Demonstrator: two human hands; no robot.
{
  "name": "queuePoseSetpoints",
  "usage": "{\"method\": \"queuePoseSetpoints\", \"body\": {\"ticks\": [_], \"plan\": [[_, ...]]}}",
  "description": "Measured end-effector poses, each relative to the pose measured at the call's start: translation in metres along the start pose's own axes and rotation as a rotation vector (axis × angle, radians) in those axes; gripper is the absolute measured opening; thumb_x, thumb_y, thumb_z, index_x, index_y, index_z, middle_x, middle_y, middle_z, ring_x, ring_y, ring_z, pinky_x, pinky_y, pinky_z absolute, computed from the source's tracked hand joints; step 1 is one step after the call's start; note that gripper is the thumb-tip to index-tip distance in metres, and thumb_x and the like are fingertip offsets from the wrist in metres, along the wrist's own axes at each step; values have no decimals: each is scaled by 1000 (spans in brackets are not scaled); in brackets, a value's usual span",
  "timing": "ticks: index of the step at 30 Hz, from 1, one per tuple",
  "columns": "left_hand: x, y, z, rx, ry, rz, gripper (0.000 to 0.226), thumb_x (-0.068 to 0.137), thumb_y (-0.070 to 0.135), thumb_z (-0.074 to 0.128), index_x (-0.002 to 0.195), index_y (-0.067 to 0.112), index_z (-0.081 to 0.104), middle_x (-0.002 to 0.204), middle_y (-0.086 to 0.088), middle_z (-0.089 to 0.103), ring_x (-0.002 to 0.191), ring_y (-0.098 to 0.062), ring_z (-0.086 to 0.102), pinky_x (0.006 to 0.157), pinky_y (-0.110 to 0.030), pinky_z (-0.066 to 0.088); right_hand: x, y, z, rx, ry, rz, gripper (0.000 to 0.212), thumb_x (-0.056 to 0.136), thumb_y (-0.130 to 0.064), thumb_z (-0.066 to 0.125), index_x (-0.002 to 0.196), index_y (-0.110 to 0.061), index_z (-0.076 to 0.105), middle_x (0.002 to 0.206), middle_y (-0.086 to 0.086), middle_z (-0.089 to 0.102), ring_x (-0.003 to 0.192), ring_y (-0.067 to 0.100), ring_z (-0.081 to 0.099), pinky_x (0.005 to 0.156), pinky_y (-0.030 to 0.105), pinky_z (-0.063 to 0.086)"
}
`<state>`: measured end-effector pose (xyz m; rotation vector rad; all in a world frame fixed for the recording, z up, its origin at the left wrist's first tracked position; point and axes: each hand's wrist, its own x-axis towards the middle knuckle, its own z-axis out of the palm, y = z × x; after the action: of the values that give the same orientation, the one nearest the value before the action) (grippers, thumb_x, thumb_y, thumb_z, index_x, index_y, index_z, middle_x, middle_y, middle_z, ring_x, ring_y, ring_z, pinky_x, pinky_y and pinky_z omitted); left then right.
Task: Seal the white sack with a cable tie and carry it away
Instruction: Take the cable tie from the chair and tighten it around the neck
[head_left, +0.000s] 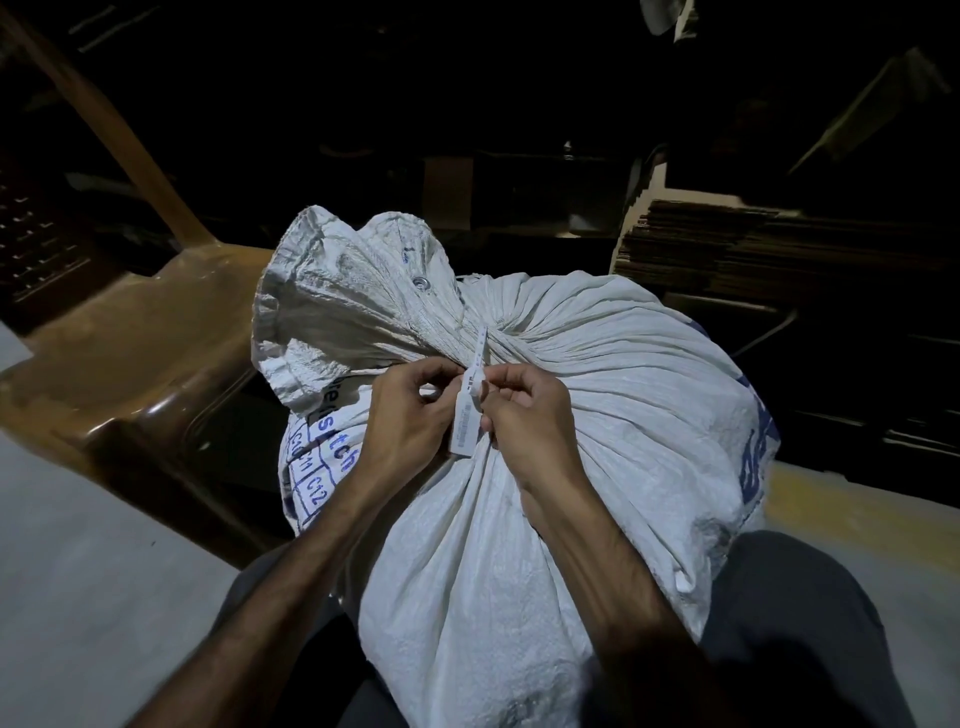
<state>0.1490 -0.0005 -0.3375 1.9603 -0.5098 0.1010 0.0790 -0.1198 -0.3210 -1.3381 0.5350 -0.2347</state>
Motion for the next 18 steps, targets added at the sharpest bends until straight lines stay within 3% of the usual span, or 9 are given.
{"method": "queuePoseSetpoints", "body": {"ticks": [2, 5, 8, 11, 14, 18], "plan": [[-1, 2, -1, 86, 35, 73, 18, 96, 23, 72, 83, 12, 78, 72, 0, 74, 66, -11, 65, 64, -36, 53, 0, -1, 1, -28, -7, 12, 15, 98, -7, 63, 106, -16, 73, 97, 9, 79, 64, 5, 61, 59, 21, 47], [3, 4, -4, 243, 45, 210, 19, 98, 21, 71, 84, 8, 77, 70, -2, 73, 64, -21, 65, 61, -38, 50, 2, -3, 0, -49, -22, 43, 14, 98, -11, 64, 107, -16, 72, 81, 0, 70, 54, 1, 53, 54, 22, 39], [11, 4, -9, 300, 36, 242, 17, 96, 12, 68, 84, 9, 78, 70, 0, 74, 60, -16, 67, 58, -38, 51, 4, -5, -1, -74, -7, 53, 17, 97, -10, 62, 108, -15, 74, 74, -5, 65, 50, 1, 50, 54, 25, 37], [16, 2, -12, 342, 28, 169, 19, 93, 17, 62, 81, 13, 77, 64, 1, 71, 56, -18, 65, 55, -38, 52, 4, -6, 0, -82, 2, 66, 16, 99, -10, 61, 108, -13, 73, 71, -6, 62, 46, 0, 50, 50, 22, 37], [22, -7, -17, 489, 83, 50, 21, 85, 30, 59, 70, 15, 63, 55, -3, 59, 53, -25, 57, 53, -38, 52, 4, -6, 1, -84, 7, 71, 12, 103, -14, 63, 110, -13, 72, 83, 0, 68, 52, 1, 52, 48, 19, 38], [38, -16, -21, 396, 35, -98, 33, 79, 44, 61, 80, 13, 75, 70, -3, 76, 72, -26, 74, 64, -43, 59, 4, -6, 2, -80, 10, 66, 10, 104, -15, 62, 110, -14, 70, 87, 2, 68, 59, 5, 55, 51, 18, 40]]}}
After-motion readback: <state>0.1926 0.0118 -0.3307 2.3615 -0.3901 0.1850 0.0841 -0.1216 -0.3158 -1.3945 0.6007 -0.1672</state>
